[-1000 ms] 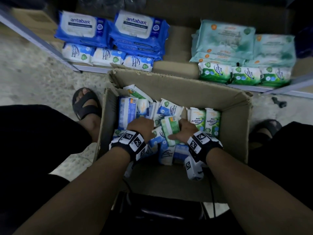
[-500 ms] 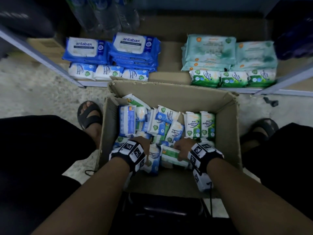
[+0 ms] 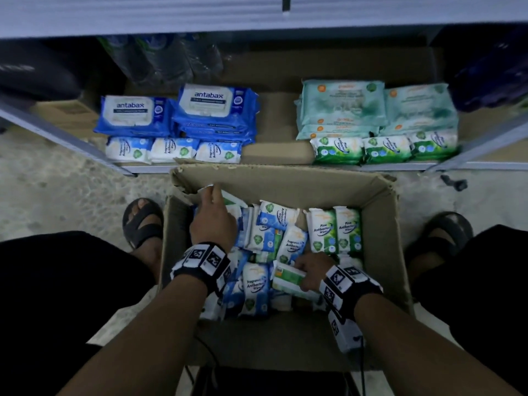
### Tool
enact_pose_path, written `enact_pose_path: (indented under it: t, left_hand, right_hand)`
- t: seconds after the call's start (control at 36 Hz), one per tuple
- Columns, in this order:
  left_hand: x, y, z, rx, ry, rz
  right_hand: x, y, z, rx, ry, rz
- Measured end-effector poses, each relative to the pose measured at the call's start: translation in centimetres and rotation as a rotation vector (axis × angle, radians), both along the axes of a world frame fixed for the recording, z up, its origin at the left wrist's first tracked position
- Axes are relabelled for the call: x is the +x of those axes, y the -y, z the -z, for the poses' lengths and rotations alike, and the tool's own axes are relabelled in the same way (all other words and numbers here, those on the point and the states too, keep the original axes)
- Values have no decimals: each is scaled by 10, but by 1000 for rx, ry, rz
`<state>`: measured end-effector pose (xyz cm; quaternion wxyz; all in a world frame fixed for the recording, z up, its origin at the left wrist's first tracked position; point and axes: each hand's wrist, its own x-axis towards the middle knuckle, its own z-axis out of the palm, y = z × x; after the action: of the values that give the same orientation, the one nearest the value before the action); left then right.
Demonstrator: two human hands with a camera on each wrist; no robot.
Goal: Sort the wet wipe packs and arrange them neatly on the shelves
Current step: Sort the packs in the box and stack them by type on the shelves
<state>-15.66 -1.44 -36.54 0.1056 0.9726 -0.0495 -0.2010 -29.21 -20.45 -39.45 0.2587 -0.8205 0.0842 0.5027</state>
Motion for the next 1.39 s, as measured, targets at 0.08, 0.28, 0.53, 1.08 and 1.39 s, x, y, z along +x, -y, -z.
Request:
enact_pose_path:
  t: [0.08,0.28,0.53,1.08,1.39]
  left_hand:
    - [-5,3,3,10,50,-29]
    - [-8,1,9,-22,5,-78]
    - [-9,3,2,-15,90,100]
    - [-19,6,-61,-397,-52,-170]
    - [-76,40,-137,-1170,-597,-573]
  right_hand:
    - [1,0,2,1,21,-12]
    - [0,1,6,-7,29,-20]
    - [4,0,0,-21,-2,-10]
    - [15,-9,-83,87,347,993]
    - [0,-24,-157,529,307,1439]
